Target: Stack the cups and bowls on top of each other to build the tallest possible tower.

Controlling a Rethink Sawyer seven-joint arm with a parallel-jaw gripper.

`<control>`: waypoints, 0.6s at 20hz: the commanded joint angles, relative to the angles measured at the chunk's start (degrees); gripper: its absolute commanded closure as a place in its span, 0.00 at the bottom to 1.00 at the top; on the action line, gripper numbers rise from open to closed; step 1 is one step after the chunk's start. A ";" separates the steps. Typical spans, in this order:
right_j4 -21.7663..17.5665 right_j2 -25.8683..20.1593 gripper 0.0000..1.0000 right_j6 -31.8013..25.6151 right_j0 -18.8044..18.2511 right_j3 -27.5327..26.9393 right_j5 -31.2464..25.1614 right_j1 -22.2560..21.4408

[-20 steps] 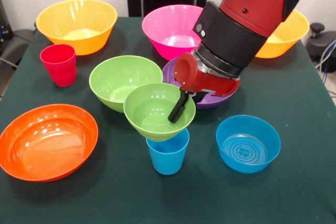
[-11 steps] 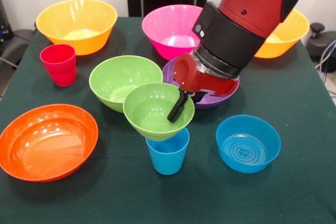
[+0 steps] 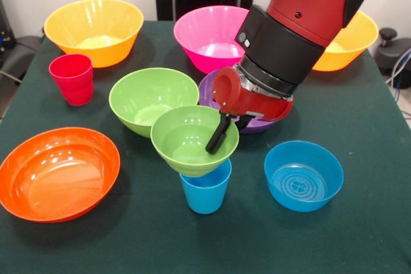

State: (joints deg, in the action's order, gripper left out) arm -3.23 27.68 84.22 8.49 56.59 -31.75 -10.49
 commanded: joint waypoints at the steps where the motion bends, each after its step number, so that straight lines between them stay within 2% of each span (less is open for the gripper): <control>1: -0.35 -6.45 1.00 9.62 0.65 5.20 2.54 2.00; 12: 0.40 -6.64 1.00 11.34 1.17 4.71 2.15 2.59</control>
State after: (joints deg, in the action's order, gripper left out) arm -3.21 27.68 85.92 8.50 57.77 -31.02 -10.42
